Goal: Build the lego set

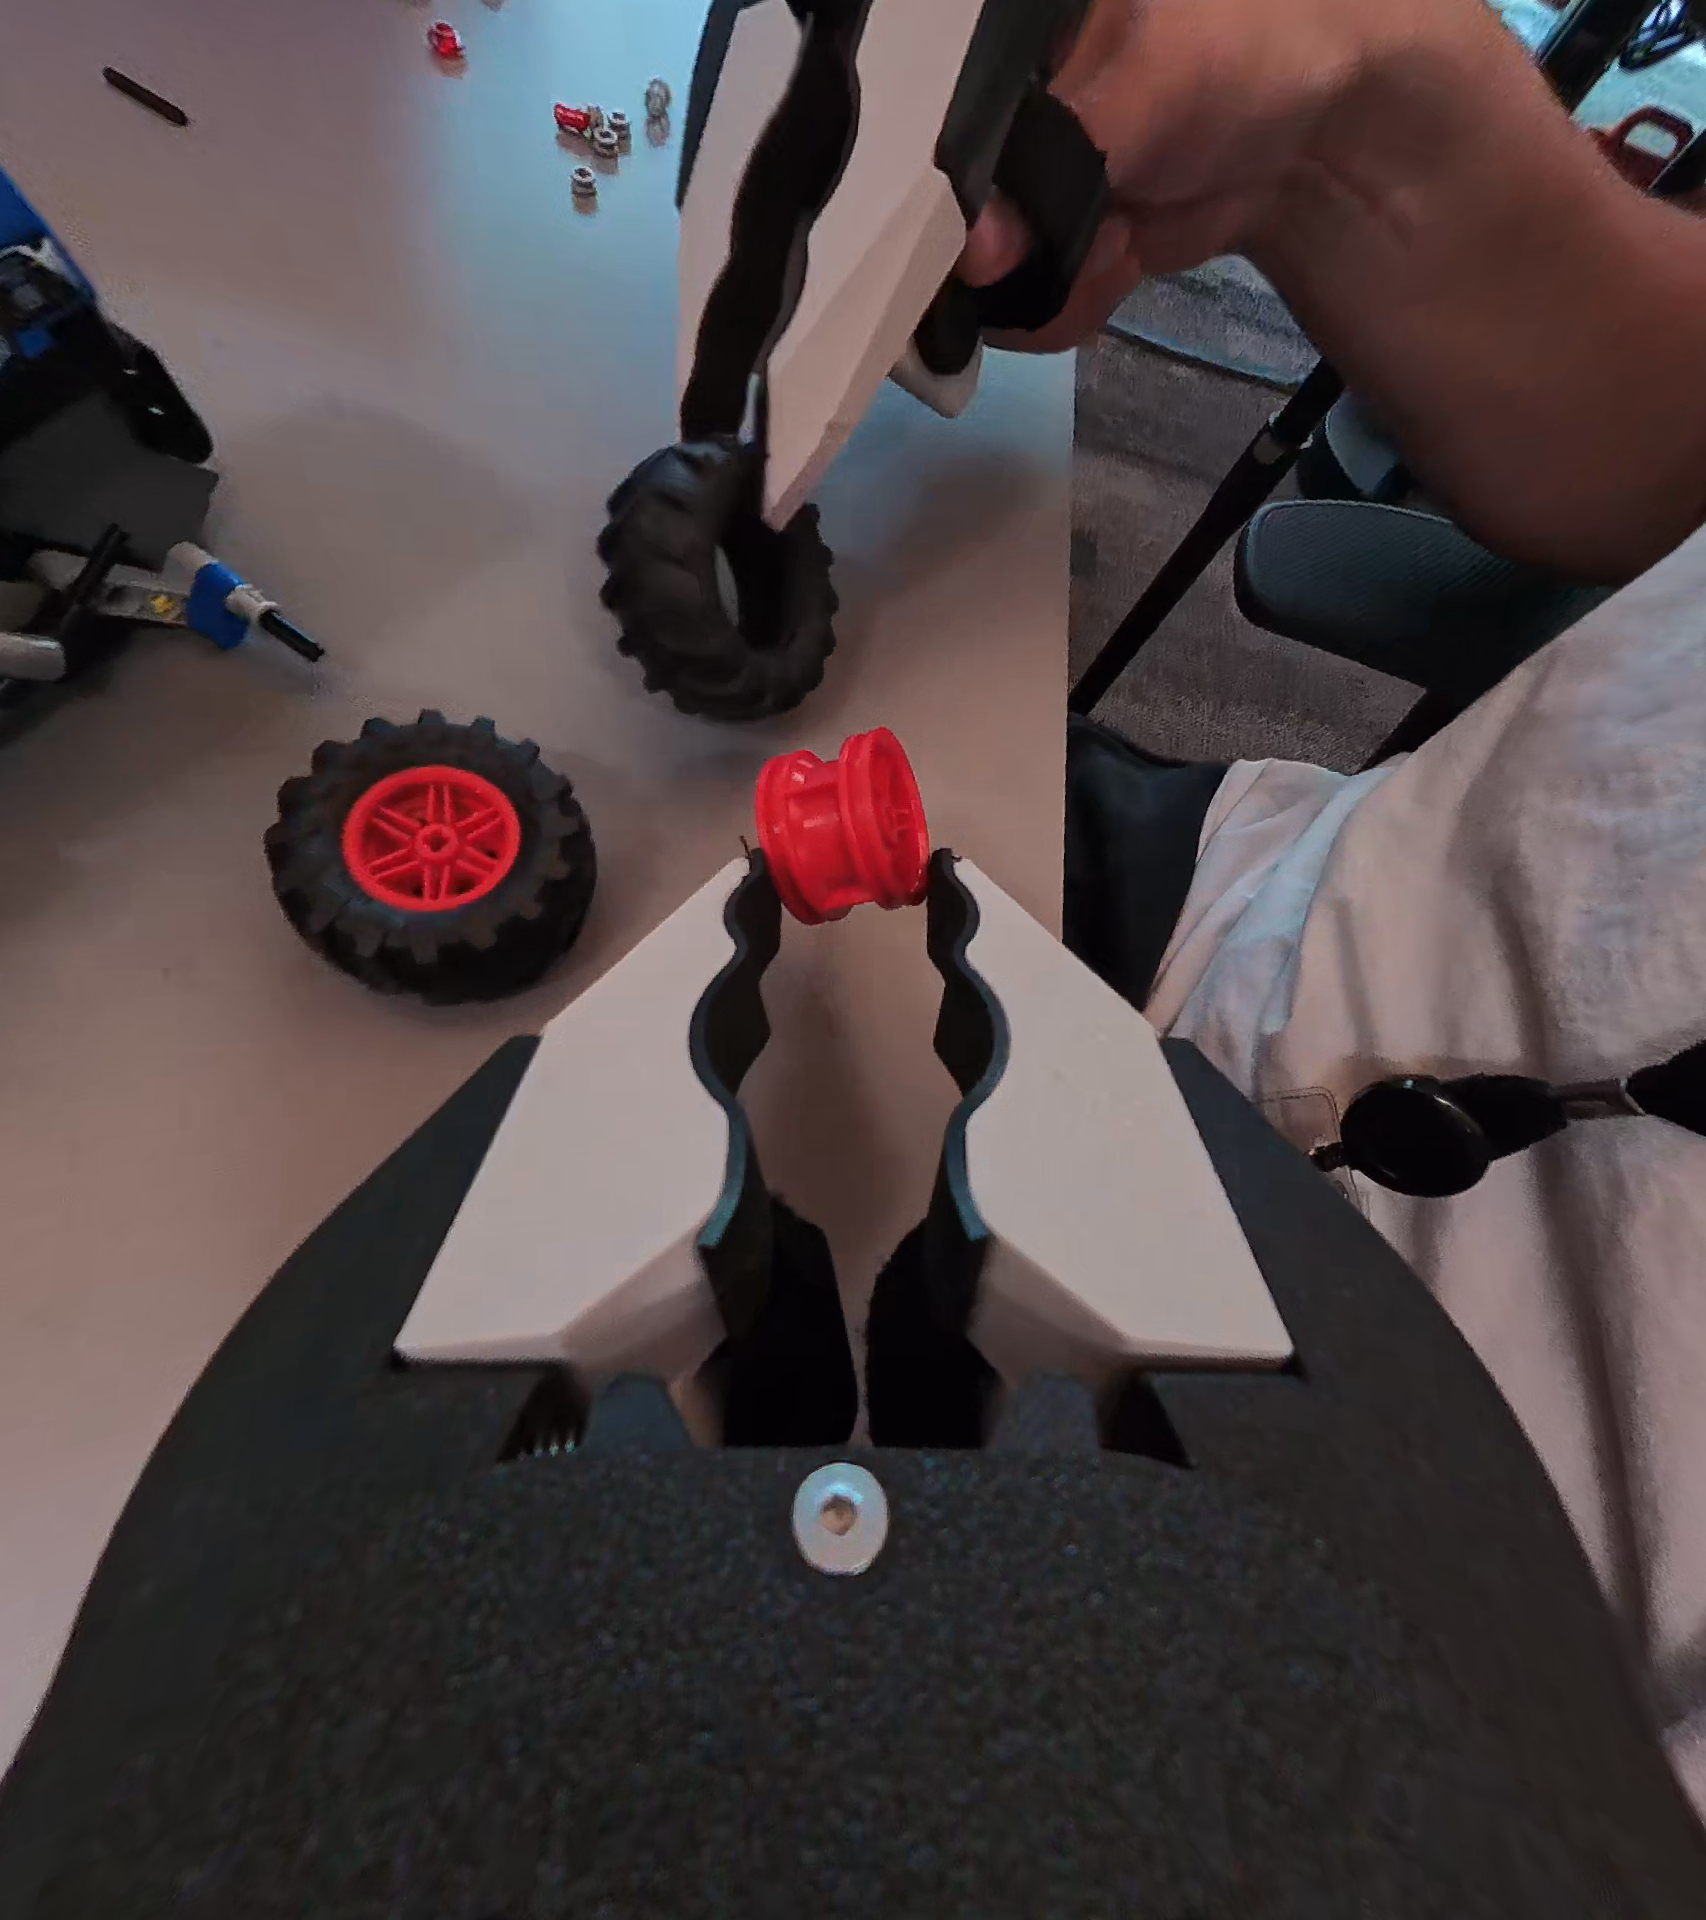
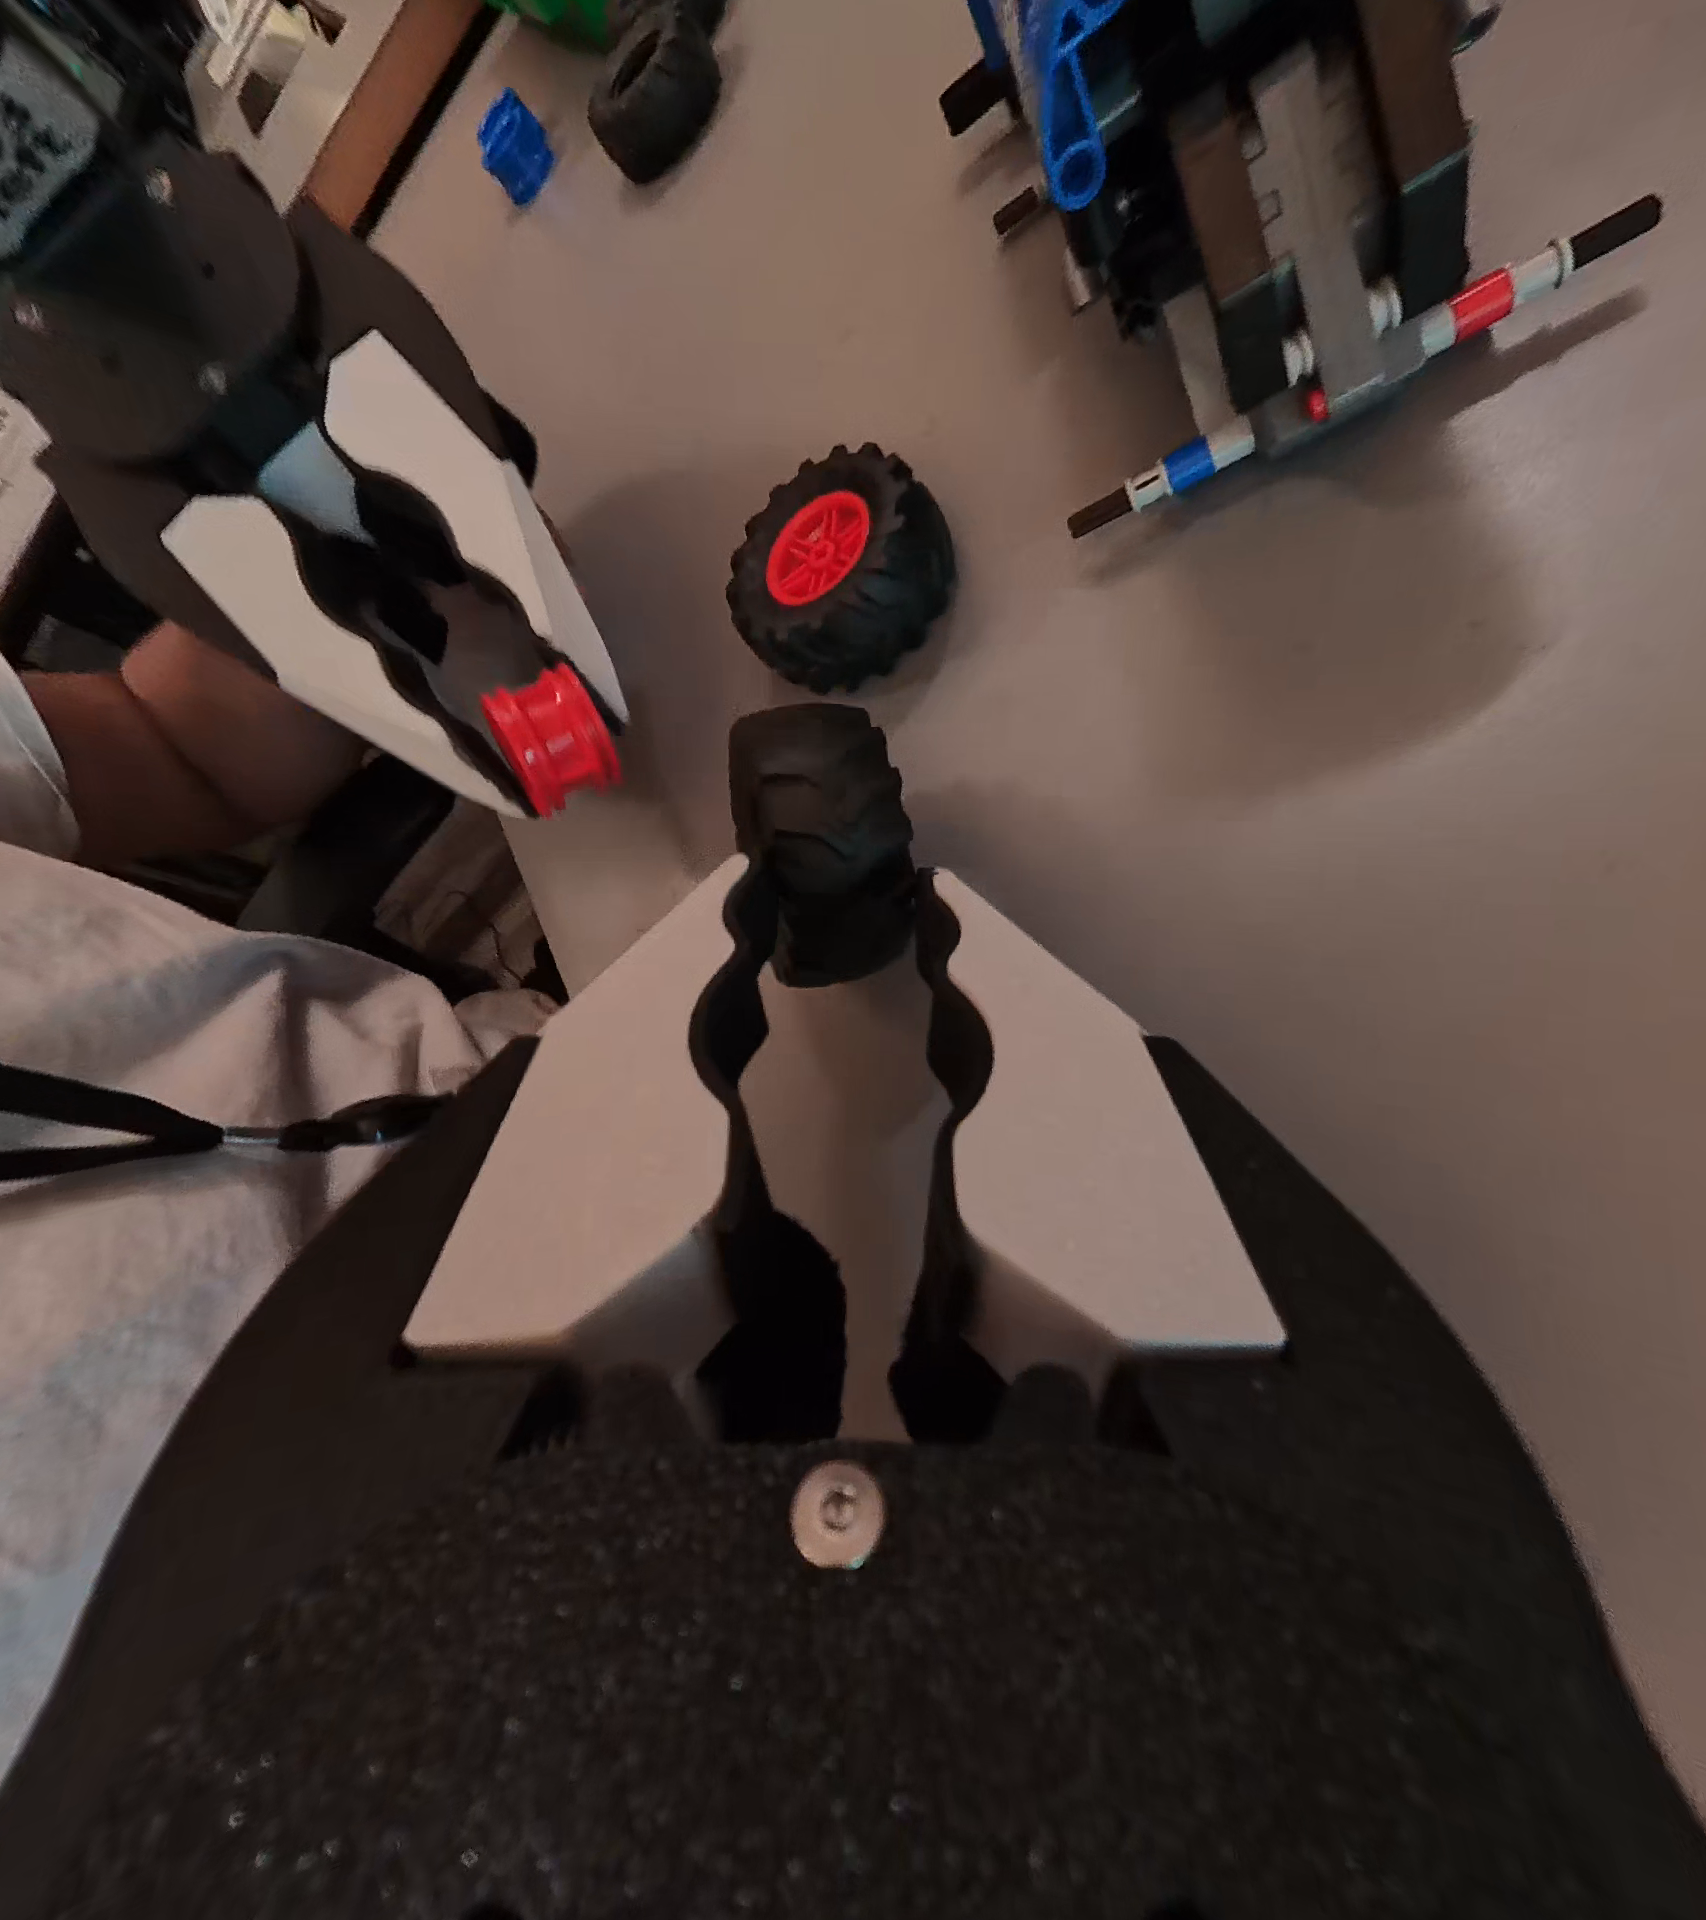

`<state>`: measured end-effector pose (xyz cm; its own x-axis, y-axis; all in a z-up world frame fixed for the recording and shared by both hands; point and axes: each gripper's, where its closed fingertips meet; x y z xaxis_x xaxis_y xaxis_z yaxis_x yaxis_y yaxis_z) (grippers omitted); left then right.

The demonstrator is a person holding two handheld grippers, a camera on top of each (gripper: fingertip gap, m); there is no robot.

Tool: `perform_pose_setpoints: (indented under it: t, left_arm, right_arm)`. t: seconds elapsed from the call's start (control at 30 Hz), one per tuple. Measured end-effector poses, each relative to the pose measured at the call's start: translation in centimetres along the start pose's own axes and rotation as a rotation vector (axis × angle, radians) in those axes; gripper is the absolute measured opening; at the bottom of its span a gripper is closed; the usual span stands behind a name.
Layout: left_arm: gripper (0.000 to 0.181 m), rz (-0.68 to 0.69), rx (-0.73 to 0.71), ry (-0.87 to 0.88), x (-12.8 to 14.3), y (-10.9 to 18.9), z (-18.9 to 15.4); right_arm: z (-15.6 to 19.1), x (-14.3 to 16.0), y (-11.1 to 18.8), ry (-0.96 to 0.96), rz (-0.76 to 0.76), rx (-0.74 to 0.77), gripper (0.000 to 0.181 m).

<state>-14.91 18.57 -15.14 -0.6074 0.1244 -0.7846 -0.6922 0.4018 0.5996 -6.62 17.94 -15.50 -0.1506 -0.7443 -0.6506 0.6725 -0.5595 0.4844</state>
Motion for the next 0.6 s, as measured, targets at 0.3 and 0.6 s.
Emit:
perform_pose_setpoints:
  t: [0.3,0.6]
  left_arm:
    - [0.027,0.095,-0.021,0.106,-0.4,-2.8,0.6]
    - [0.024,0.175,-0.054,0.151,-0.1,-2.9,0.4]
  right_arm:
    - [0.9,-1.0,-1.5,0.196,-0.105,0.054,0.026]
    - [2.6,-0.2,-2.2,0.252,-0.06,0.011,0.05]
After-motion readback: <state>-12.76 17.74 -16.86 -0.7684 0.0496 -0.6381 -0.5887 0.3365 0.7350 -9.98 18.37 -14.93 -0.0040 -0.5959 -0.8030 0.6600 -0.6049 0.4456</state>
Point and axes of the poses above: each gripper's, where its closed fingertips meet, y back along the fingers, x out of its underside, z = x × y across the jaws, and after that the axes turned 5 degrees about -x, right-handed
